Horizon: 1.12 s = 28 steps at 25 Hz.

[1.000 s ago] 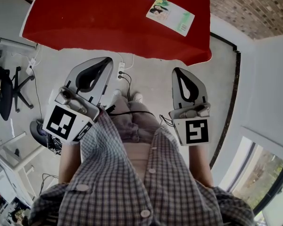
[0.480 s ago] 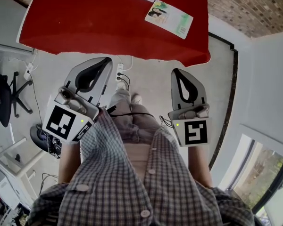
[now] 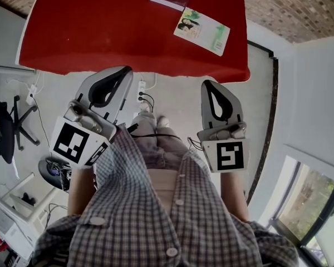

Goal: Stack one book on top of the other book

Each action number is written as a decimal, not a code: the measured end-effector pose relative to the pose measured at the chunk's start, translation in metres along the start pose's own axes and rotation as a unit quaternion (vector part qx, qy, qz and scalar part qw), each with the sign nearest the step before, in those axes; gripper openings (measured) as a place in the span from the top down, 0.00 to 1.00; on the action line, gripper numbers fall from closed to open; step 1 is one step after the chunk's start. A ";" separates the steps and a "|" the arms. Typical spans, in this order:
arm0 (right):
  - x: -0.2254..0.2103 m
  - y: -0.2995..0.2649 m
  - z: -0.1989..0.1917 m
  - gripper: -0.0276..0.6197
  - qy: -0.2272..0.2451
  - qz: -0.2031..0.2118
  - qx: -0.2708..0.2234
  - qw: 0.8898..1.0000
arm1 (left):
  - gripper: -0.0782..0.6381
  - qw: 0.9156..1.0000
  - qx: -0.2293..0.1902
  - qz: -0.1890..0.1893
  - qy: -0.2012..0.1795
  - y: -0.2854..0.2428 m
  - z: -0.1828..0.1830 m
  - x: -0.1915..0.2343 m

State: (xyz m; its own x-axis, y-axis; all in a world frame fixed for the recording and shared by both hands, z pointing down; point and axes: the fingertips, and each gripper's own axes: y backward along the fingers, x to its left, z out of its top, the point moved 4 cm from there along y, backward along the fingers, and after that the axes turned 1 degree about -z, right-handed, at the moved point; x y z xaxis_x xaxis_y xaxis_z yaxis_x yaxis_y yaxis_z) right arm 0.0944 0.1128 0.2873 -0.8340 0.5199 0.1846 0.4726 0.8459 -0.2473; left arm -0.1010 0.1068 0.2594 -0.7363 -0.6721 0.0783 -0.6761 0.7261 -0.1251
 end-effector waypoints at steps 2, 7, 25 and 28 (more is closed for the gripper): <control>0.000 -0.009 0.005 0.95 0.002 -0.006 -0.001 1.000 | 0.88 1.000 -0.002 -0.004 -0.001 -0.003 0.002 0.011; -0.004 -0.028 0.016 0.95 0.006 -0.021 -0.006 1.000 | 0.88 1.000 -0.015 -0.013 -0.008 -0.012 0.010 0.035; 0.004 -0.079 0.042 0.95 0.014 -0.065 -0.017 0.998 | 0.88 0.999 -0.030 -0.020 -0.008 -0.004 0.013 0.098; 0.008 -0.083 0.044 0.95 0.017 -0.065 -0.015 0.998 | 0.88 0.999 -0.031 -0.021 -0.004 -0.003 0.011 0.103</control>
State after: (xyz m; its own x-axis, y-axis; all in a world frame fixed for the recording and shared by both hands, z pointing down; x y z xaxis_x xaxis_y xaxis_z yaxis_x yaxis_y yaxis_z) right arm 0.0363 0.0417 0.2674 -0.8793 0.4087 0.2446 0.3698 0.9095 -0.1900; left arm -0.1747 0.0344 0.2570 -0.7073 -0.7029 0.0748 -0.7068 0.7049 -0.0595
